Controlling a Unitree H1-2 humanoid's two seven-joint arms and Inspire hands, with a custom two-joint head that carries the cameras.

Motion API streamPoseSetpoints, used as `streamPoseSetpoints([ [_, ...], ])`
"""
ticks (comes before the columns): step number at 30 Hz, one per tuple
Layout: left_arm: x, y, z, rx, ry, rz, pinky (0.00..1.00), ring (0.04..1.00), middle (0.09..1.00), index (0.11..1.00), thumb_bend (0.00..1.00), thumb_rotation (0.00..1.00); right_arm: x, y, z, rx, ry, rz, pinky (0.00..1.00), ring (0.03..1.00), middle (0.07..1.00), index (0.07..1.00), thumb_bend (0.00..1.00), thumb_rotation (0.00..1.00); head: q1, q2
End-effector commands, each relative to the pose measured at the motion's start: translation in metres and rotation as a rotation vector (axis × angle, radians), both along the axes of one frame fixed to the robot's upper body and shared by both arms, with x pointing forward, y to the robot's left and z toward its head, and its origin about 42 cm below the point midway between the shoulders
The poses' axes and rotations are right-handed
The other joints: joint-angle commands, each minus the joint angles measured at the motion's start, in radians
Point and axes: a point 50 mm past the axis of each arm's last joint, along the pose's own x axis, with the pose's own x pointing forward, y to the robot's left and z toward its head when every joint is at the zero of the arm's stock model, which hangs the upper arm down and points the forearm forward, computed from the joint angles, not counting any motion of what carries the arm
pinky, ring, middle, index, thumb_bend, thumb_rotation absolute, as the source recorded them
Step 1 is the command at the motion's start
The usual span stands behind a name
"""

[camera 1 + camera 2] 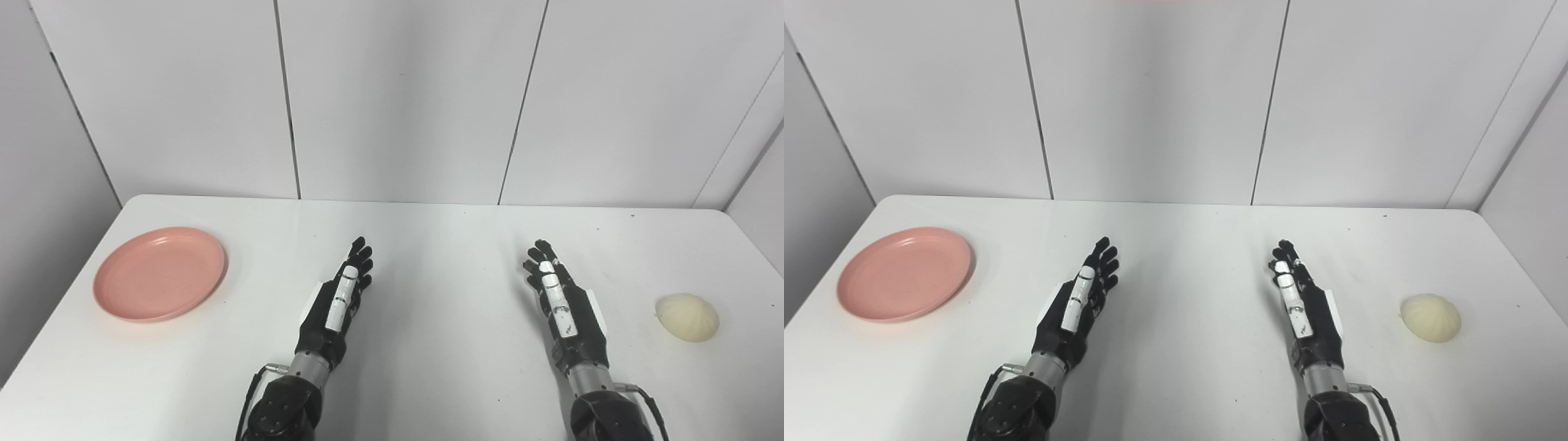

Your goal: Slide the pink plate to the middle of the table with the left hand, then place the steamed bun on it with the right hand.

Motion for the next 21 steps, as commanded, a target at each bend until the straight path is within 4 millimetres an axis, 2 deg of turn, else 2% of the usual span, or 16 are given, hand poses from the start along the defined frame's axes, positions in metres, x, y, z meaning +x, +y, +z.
streamPoseSetpoints([
  [1, -0.0017, 0.0019, -0.0011, 0.003, 0.016, 0.001, 1.0, 1.0, 1.0, 1.0, 0.56, 1.0, 0.0093, 0.0035, 0.0234, -0.005, -0.099, 0.014, 0.94, 0.9, 0.913, 0.91, 0.66, 0.82, 0.001, -0.001],
  [21, -0.0013, 0.0016, -0.0024, 0.003, 0.018, -0.007, 1.0, 1.0, 1.0, 1.0, 0.53, 1.0, 0.0097, 0.0042, 0.0239, -0.015, -0.11, 0.021, 0.93, 0.894, 0.908, 0.904, 0.66, 0.82, 0.0, 0.0],
])
